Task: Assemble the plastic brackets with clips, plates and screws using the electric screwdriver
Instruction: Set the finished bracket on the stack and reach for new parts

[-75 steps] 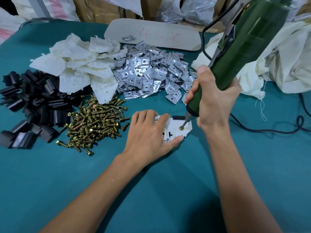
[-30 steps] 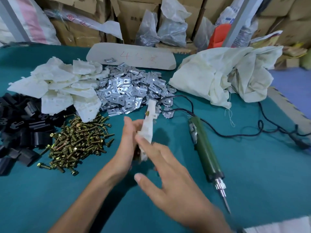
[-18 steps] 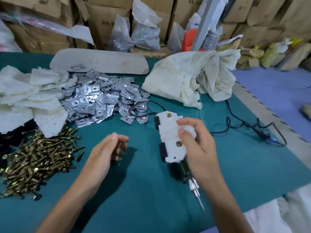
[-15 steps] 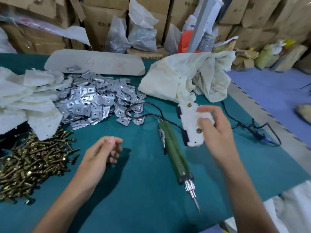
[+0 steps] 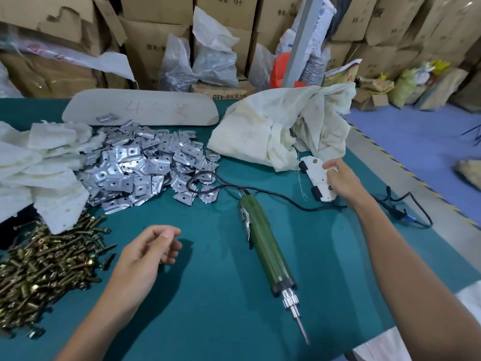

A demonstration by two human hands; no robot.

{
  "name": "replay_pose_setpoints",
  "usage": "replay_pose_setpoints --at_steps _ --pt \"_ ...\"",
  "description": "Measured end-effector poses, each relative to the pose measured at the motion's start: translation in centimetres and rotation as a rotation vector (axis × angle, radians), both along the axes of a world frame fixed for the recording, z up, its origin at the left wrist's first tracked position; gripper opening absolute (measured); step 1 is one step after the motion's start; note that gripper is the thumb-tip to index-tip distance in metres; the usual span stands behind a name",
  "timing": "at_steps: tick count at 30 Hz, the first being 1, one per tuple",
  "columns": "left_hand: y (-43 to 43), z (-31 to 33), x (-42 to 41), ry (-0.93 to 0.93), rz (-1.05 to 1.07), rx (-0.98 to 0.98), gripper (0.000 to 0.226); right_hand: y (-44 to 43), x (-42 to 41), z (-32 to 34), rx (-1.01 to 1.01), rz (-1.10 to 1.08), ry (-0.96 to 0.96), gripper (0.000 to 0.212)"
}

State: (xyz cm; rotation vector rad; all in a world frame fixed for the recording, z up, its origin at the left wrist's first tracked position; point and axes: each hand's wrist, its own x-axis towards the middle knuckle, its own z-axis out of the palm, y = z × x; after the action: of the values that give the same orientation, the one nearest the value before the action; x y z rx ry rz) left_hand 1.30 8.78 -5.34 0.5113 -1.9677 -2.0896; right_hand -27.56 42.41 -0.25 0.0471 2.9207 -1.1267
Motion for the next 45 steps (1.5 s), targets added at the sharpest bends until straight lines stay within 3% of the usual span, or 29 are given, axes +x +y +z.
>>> replay_pose_setpoints --at_steps 4,7,10,16,19,22,23,26,28,30,33,36,38,40,43,45 --pt "0.2 0.3 0.1 0.006 0.002 0.000 0.026 1.5 -0.2 -0.2 0.183 0.022 -0.051 0.027" --pt "0.3 0.4 0.0 0.003 0.001 -0.004 0.025 1.0 -0.2 -0.5 0.458 0.027 0.078 0.034" --pt "0.2 0.4 0.1 -0.003 -0.005 -0.015 0.024 -2.5 0.6 0.3 0.389 0.126 0.254 0.020" --pt "0.0 0.3 0.1 -0.023 0.001 -0.002 0.025 -10.6 -1.8 0.7 0.275 0.432 -0.023 0.017" --pt "-0.2 0.4 0.0 -0.028 -0.011 -0.005 0.025 -12.8 -4.5 -0.1 0.333 0.413 -0.069 0.016" --pt "-0.1 0.7 0.0 -0.028 -0.013 0.007 0.023 -12.8 -6.8 -0.7 0.430 0.325 -0.115 0.058" --pt "-0.1 0.9 0.1 -0.028 -0.011 0.016 0.022 -12.5 -7.4 -1.1 0.451 0.271 -0.119 0.061" --pt "0.0 1.2 0.0 -0.034 -0.003 0.036 0.020 -11.7 -7.4 -1.1 0.431 0.137 -0.057 0.031" --pt "0.3 1.2 -0.2 -0.040 -0.005 0.025 0.017 -11.5 -5.9 -0.3 0.375 0.126 0.030 0.028" --pt "0.8 1.1 -0.6 -0.046 -0.017 0.004 0.017 -11.3 -2.8 1.2 0.287 0.160 0.118 0.040" --pt "0.8 1.1 -0.4 -0.050 -0.026 -0.021 0.014 -11.8 5.5 2.1 0.101 0.359 0.087 0.048" --pt "0.2 1.0 0.0 -0.037 -0.015 -0.037 0.016 -11.2 14.5 0.5 0.188 0.594 0.027 0.070" --pt "-0.2 1.3 0.1 -0.018 -0.006 -0.116 0.016 -10.6 18.1 -0.9 0.313 0.621 0.007 0.093" --pt "-1.2 2.0 0.1 0.023 0.020 -0.215 0.011 -10.4 19.2 -1.8 0.282 0.533 -0.030 0.107" --pt "-4.3 3.7 -0.3 0.035 0.108 -0.580 0.008 -9.9 18.4 -1.8 0.236 0.434 -0.013 0.099" --pt "-7.3 4.9 -0.7 -0.014 0.179 -0.843 0.019 -9.0 17.2 -2.1 0.307 0.452 0.005 0.100"
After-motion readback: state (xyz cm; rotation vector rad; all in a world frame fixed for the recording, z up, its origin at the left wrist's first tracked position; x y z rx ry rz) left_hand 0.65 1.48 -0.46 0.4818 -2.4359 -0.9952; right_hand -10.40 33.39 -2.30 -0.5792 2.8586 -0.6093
